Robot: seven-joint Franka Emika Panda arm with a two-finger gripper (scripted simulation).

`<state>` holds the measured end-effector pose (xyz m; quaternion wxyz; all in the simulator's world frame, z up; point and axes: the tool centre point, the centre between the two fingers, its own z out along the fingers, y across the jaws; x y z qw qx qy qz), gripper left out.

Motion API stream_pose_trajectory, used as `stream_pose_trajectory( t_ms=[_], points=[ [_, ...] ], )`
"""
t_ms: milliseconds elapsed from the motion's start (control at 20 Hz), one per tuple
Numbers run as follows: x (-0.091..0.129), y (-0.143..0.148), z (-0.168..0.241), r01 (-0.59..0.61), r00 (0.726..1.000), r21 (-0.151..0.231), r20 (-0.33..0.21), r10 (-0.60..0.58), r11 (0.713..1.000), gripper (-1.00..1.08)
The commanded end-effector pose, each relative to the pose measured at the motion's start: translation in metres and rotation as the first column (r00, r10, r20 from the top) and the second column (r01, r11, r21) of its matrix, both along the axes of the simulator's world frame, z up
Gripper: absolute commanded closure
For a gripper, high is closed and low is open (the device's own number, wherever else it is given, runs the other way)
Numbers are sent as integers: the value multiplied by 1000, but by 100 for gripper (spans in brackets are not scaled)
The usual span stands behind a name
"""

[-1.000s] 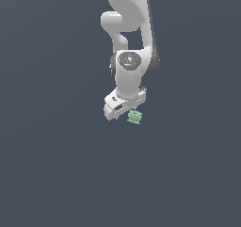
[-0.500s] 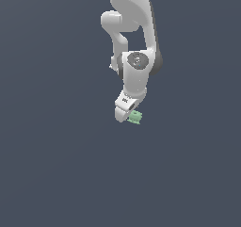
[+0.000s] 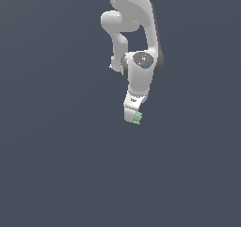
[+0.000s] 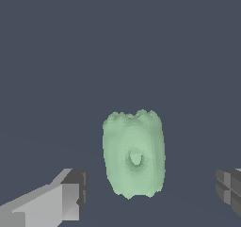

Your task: Pick up the object and move it to a goal position.

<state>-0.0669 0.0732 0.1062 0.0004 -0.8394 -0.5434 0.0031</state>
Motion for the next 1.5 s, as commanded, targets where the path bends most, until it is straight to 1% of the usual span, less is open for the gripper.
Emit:
stream_pose_trajectory(
  t_ms=[0, 250, 550, 1050, 1300, 1350, 1450],
  points=[
    [-2, 3, -1, -40, 999, 1, 3, 40, 999, -92],
    [-4, 7, -2, -79, 997, 3, 5, 79, 997, -92],
    [-4, 7, -5, -77, 997, 3, 5, 77, 997, -92],
    [-5, 7, -45, -82, 997, 3, 5, 82, 997, -92],
    [-5, 7, -53, -83, 997, 3, 6, 83, 997, -92],
    [-5, 7, -53, -83, 997, 3, 6, 83, 997, 108],
    [-5, 7, -53, -83, 997, 3, 6, 83, 997, 108]
  ],
)
